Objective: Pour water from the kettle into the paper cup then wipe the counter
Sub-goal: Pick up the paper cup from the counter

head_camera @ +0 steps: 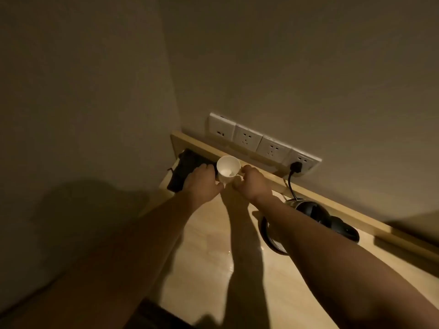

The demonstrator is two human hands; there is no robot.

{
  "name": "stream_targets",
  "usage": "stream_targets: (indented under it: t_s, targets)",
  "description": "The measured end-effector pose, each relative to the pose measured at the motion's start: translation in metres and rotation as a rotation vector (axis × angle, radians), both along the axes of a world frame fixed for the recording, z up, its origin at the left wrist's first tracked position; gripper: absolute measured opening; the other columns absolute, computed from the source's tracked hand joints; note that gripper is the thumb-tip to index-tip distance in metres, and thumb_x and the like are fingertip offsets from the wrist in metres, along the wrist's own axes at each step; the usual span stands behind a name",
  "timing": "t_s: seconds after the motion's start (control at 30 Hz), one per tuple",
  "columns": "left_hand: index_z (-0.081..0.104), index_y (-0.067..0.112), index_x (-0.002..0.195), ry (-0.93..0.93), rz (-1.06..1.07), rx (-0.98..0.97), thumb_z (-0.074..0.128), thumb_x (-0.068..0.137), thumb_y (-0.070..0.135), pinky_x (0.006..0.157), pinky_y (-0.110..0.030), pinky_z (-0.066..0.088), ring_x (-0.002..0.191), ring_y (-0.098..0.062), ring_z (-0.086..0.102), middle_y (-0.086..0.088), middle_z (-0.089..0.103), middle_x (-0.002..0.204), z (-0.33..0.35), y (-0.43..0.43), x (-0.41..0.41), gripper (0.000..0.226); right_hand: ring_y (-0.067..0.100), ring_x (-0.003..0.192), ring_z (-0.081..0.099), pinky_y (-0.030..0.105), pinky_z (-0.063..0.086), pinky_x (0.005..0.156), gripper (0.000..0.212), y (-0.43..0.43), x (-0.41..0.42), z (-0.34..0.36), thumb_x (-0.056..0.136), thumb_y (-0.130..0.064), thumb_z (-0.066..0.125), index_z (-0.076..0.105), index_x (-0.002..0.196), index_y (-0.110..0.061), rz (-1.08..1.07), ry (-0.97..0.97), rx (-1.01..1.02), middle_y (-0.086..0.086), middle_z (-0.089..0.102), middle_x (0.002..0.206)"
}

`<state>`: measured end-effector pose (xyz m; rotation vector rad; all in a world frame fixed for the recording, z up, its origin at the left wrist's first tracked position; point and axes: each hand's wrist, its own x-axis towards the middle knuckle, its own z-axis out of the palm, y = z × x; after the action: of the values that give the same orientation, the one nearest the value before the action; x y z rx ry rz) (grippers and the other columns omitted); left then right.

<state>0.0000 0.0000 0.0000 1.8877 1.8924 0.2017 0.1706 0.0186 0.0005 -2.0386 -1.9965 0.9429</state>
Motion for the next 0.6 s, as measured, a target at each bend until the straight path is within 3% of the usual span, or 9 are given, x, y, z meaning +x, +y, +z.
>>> stream_targets:
  t_s: [0.13,0.23,0.4,0.6]
  targets:
    - [0.065,0.011,0.118,-0.022,-0.043,-0.026,0.076,0.089,0.040,0.087,-0.046,0.057,0.106,-0.032,0.064,-0.014,0.064,0.118,-0.010,0.029,-0.006,0.043,0.033,0.107,0.065,0.043,0.055,0.080,0.051,0.019,-0.006,-0.010,0.085,-0.033,0.082,0.057,0.124,-0.013,-0.048,0.002,-0.049,0.013,0.069,0.122]
    - [0.064,0.012,0.128,-0.077,-0.084,-0.060,0.083,0.083,0.040,0.092,-0.047,0.056,0.116,-0.033,0.063,-0.014,0.064,0.126,-0.016,0.047,-0.008,0.057,0.033,0.109,0.066,0.048,0.058,0.086,0.055,0.030,-0.009,-0.018,0.079,-0.031,0.088,0.060,0.123,-0.013,-0.087,0.043,-0.050,0.012,0.070,0.121]
    - [0.066,0.018,0.129,-0.283,-0.092,-0.062,0.093,0.074,0.037,0.098,-0.050,0.056,0.118,-0.027,0.064,-0.007,0.068,0.128,-0.024,0.062,-0.015,0.064,0.031,0.116,0.064,0.039,0.051,0.085,0.069,0.034,-0.012,-0.019,0.074,-0.033,0.094,0.058,0.129,-0.012,-0.127,0.131,-0.045,0.011,0.069,0.127]
    - [0.061,0.019,0.138,-0.442,-0.179,-0.075,0.093,0.077,0.030,0.101,-0.039,0.052,0.115,-0.015,0.061,-0.002,0.068,0.132,-0.013,0.045,-0.032,0.069,0.027,0.117,0.064,0.044,0.058,0.092,0.074,0.003,-0.011,-0.011,0.076,-0.036,0.093,0.058,0.137,-0.013,-0.183,0.226,0.013,0.007,0.067,0.134]
